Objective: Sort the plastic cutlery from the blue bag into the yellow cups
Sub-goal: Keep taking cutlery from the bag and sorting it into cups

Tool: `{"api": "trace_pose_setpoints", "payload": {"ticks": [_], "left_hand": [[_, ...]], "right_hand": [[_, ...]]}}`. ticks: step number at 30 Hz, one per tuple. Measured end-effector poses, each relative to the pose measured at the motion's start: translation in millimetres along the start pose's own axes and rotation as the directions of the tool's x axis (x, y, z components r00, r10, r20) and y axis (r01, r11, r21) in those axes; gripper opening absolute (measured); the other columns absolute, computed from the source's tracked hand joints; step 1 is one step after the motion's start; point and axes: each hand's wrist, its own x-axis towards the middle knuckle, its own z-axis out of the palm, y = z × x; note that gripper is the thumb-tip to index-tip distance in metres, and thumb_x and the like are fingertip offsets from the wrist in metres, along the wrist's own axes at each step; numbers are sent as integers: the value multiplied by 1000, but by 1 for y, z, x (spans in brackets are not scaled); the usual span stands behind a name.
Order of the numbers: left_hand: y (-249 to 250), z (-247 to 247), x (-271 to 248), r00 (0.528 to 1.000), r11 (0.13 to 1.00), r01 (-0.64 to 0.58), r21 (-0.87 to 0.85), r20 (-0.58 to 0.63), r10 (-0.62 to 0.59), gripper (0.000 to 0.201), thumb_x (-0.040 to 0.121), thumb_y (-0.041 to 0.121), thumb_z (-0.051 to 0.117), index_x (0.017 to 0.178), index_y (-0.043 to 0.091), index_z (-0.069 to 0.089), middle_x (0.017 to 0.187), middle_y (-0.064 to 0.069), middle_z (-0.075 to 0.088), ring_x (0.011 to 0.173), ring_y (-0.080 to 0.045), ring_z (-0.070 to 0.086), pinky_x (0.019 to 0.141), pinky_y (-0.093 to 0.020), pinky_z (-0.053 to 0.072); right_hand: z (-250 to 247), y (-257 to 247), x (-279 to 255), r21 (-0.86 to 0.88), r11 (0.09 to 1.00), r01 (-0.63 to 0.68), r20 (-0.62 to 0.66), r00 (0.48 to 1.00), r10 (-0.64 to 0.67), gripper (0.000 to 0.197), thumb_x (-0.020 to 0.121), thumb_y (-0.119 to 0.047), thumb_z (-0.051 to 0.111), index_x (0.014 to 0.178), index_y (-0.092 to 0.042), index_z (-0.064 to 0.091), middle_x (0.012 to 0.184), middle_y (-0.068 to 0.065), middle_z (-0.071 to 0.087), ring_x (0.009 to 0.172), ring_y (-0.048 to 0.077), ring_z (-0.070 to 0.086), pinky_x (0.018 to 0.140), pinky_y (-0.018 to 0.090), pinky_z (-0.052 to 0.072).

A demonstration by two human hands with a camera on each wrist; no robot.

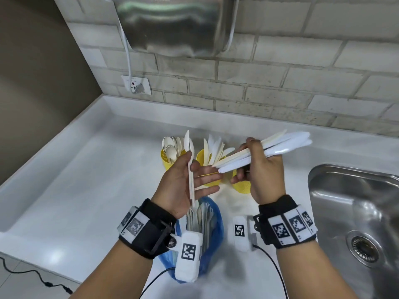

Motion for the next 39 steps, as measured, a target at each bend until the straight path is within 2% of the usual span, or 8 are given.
{"api": "trace_pose_setpoints", "payload": {"ticks": [3, 6, 13, 19, 23, 30, 34, 39], "left_hand": [[3, -4, -1, 975, 980, -124, 155, -162, 149, 42, 104, 44, 47, 69, 21, 43, 66, -3, 41, 53, -17, 40, 60, -32, 55], [2, -10, -4, 926, 881, -240, 408, -175, 333, 32, 107, 37, 44, 82, 17, 46, 68, -4, 22, 53, -15, 22, 43, -23, 39], [-2, -19, -4, 908, 800, -282, 529, -121, 400, 30, 108, 31, 44, 108, 3, 56, 62, 2, 27, 50, -13, 24, 46, -24, 25], [0, -21, -3, 895, 780, -285, 557, -136, 424, 31, 108, 34, 43, 107, 8, 60, 61, 5, 27, 49, -11, 22, 44, -21, 22], [2, -18, -4, 902, 816, -296, 496, -137, 410, 40, 109, 39, 33, 109, 11, 62, 66, 2, 25, 51, -10, 19, 46, -24, 16], [1, -20, 1, 880, 740, -337, 582, -84, 468, 31, 109, 30, 38, 100, 15, 63, 65, 2, 30, 50, -10, 27, 48, -25, 23], [-2, -20, 2, 859, 685, -361, 633, -59, 508, 28, 109, 32, 41, 100, 19, 64, 64, 5, 34, 52, -10, 30, 50, -24, 28], [-6, -19, 2, 827, 583, -363, 727, -36, 560, 29, 105, 41, 41, 96, 33, 67, 63, 13, 42, 56, -9, 39, 57, -29, 32]], "right_hand": [[-3, 0, 11, 25, 999, -35, -50, 998, 36, 29, 100, -18, 60, 76, -2, 60, 50, 15, 55, 39, 25, 49, 51, 41, 57], [0, 6, 23, -50, 998, -47, -47, 998, 45, 30, 96, -17, 65, 69, -4, 63, 55, 20, 61, 41, 26, 54, 56, 44, 59], [29, 31, 53, -543, 834, 99, 34, 995, -95, 40, 83, -46, 70, 67, -9, 70, 59, 4, 72, 53, 20, 71, 61, 41, 63], [50, 50, 65, -709, 673, 210, 168, 977, -128, 36, 91, -39, 69, 67, -15, 56, 66, 3, 61, 66, 27, 65, 61, 27, 45], [51, 62, 68, -794, 571, 209, 244, 970, -16, 30, 90, -41, 69, 72, -21, 55, 78, 4, 62, 80, 30, 66, 70, 30, 48], [47, 54, 58, -838, 439, 323, 291, 946, -140, 58, 86, -54, 70, 129, -19, 53, 127, 8, 50, 104, 34, 64, 86, 40, 54], [51, 29, 45, -675, 618, 403, 260, 914, -311, 32, 93, -47, 61, 108, -18, 63, 109, 2, 54, 87, 17, 60, 83, 35, 51], [49, 6, 30, -443, 812, 381, 404, 893, -198, 28, 97, -38, 63, 85, -14, 71, 75, -1, 65, 64, 8, 55, 66, 25, 42]]}}
